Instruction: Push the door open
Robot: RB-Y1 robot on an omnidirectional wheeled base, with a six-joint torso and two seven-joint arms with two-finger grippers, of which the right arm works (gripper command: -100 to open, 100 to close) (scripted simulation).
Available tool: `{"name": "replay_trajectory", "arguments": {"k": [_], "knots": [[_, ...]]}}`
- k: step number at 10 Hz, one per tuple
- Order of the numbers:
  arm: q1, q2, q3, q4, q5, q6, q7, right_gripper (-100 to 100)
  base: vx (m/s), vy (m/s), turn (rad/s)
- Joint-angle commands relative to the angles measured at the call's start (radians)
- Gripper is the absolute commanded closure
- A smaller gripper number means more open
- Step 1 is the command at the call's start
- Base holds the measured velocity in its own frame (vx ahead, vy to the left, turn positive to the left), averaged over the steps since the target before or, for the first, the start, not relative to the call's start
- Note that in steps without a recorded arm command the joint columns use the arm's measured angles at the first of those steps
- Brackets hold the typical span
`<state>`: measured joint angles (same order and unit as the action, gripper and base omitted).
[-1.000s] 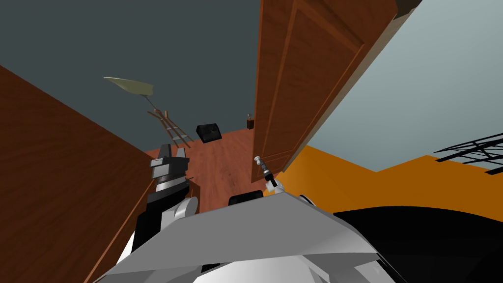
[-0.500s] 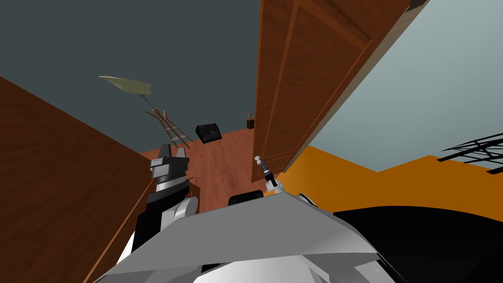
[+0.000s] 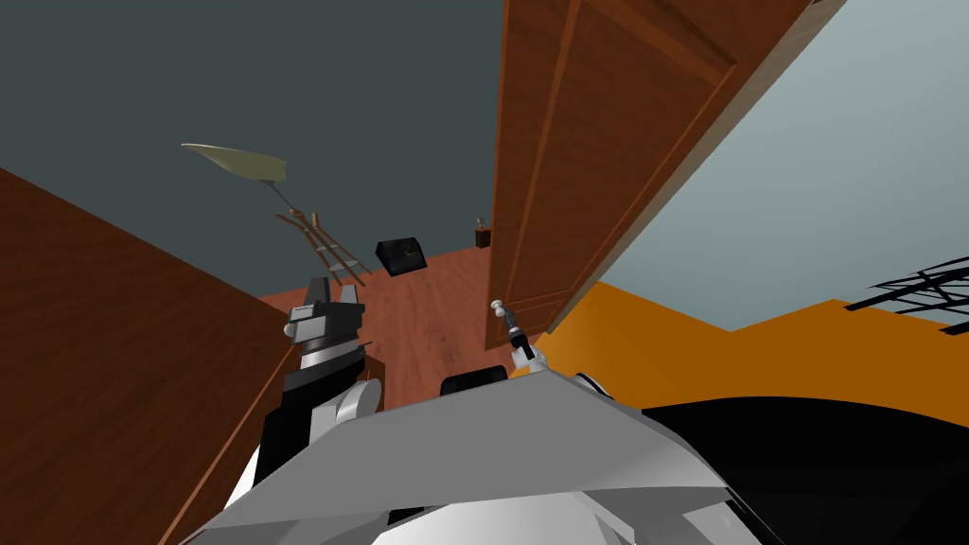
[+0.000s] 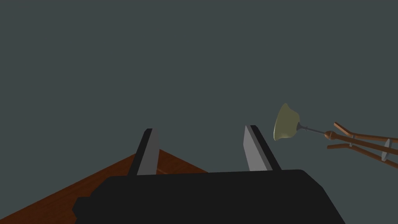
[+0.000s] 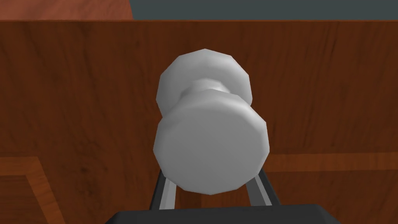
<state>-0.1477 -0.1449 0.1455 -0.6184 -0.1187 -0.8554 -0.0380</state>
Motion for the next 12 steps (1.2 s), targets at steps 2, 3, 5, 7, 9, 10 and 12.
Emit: {"name": "replay_trajectory", "arguments": {"k": [2,3,5,7,9,10,12], "knots": [[-0.011,0.0,0.012,0.002,-0.032,-0.008,-0.068,100,0.06,0.036,-0.011],[-0.014,-0.002,0.019,0.005,-0.054,-0.009,-0.1,100,0.055,0.021,-0.001],[-0.016,-0.004,0.026,0.008,-0.076,-0.009,-0.146,100,0.047,0.014,0.0],[-0.019,-0.006,0.033,0.011,-0.098,-0.01,-0.192,100,0.038,0.023,-0.003],[-0.021,-0.008,0.04,0.014,-0.12,-0.01,-0.234,100,0.061,0.032,-0.01],[-0.024,-0.01,0.046,0.017,-0.141,-0.01,-0.268,100,0.044,0.018,-0.006],[-0.026,-0.012,0.053,0.02,-0.162,-0.011,-0.312,100,0.044,0.019,-0.002]]}}
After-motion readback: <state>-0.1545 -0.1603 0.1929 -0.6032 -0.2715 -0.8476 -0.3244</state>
